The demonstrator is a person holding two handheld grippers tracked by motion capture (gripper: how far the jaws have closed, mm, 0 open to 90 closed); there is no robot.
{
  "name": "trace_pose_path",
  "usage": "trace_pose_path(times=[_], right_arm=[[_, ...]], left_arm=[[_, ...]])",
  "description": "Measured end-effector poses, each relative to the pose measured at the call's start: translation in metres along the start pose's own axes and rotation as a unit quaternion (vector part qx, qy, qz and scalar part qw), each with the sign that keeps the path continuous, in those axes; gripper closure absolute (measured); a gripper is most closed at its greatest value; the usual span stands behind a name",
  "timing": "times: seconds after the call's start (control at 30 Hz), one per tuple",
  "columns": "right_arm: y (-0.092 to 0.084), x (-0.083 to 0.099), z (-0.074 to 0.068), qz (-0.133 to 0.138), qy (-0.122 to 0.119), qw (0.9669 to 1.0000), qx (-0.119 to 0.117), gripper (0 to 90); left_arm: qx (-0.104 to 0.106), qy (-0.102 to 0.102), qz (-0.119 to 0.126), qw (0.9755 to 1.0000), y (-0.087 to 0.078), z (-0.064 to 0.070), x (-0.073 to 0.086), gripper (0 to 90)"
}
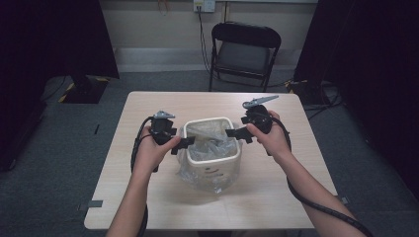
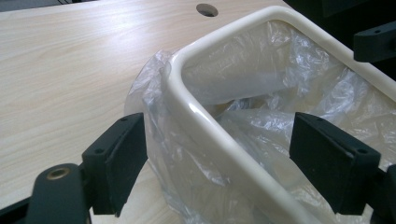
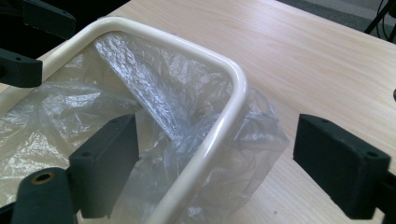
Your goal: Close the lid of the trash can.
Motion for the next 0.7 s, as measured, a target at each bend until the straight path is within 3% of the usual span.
trace_pose_path(times=[0.17,0.7], right_arm=[[-0.005,0.005,0.004,-0.003,-0.008,0.9999,-0.013,14.5],[-0.016,0.011,0.006,-0.003,-0.018,0.9995,-0.027,14.5]], left_arm=[[0.003,0.007,-0.001,1.0000,-0.004,0.000,0.001,18.4],[0.011,0.005,-0.001,0.9999,-0.010,0.001,0.006,18.2]])
Point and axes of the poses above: each handheld gripper's, and its own axes: y roughly forward along the jaws, x roughly out of its underside, z roughly to its right, the point moved 3 cm from there along y, roughly forward along the jaws, and after that the axes turned 7 degrees about y, right-handed, at the moved point
